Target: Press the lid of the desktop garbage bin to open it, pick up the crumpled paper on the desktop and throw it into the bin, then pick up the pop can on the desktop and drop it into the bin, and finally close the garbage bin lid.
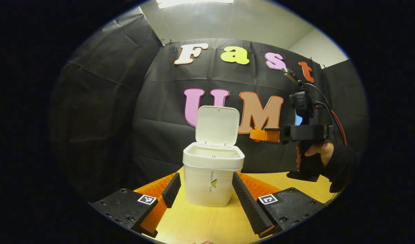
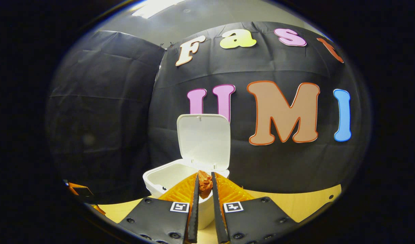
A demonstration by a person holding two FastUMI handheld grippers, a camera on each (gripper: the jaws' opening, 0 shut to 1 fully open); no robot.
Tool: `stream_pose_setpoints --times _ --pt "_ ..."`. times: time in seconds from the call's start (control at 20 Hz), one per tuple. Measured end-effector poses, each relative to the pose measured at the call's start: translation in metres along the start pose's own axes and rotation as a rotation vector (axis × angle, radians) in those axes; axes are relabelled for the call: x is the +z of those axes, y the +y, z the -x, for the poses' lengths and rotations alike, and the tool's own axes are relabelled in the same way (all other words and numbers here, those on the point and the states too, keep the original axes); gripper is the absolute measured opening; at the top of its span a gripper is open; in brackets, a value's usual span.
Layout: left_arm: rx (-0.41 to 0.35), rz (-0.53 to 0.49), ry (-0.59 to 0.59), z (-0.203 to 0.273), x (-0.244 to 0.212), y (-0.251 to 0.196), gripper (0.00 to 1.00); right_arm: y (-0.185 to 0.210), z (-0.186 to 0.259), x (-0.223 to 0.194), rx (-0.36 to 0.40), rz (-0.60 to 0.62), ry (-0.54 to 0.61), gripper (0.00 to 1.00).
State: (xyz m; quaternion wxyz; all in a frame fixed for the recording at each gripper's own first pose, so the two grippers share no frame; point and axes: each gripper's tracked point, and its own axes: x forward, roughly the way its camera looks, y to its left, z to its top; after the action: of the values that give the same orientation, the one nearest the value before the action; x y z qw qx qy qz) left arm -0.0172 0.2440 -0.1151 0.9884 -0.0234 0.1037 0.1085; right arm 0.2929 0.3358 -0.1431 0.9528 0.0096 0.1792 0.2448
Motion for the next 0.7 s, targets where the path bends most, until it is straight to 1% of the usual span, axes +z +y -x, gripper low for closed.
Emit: stream_pose_setpoints --times 0.1,0.15,0.25,0.3,0.35,0.4,0.55,0.6,0.7 --pt "0.013 0.0 0.007 -0.001 -0.002 0.007 0.93 0.005 -0.016 -0.01 0.001 -0.012 0.023 0.24" --pt "0.021 -0.002 0.011 -0.002 -0.006 0.016 0.93 0.007 -0.023 -0.014 -0.001 -0.015 0.031 0.23" --pt "0.037 -0.002 0.019 -0.002 -0.009 0.028 0.93 0.009 -0.039 -0.021 -0.005 -0.019 0.052 0.23" --pt "0.044 0.0 0.024 -0.003 -0.01 0.033 0.93 0.01 -0.048 -0.026 -0.008 -0.022 0.062 0.24" --pt "0.05 0.002 0.029 -0.004 -0.013 0.037 0.93 0.012 -0.055 -0.03 -0.007 -0.027 0.076 0.23" --pt "0.055 0.003 0.034 -0.004 -0.014 0.04 0.93 0.014 -0.06 -0.034 -0.006 -0.033 0.084 0.24" --pt "0.063 0.002 0.04 -0.007 -0.018 0.046 0.93 0.02 -0.073 -0.042 0.0 -0.03 0.103 0.24" --pt "0.066 0.002 0.041 -0.009 -0.018 0.047 0.93 0.021 -0.075 -0.046 -0.002 -0.028 0.112 0.23" --pt "0.072 0.006 0.043 -0.011 -0.02 0.05 0.93 0.023 -0.08 -0.052 -0.002 -0.029 0.13 0.31"
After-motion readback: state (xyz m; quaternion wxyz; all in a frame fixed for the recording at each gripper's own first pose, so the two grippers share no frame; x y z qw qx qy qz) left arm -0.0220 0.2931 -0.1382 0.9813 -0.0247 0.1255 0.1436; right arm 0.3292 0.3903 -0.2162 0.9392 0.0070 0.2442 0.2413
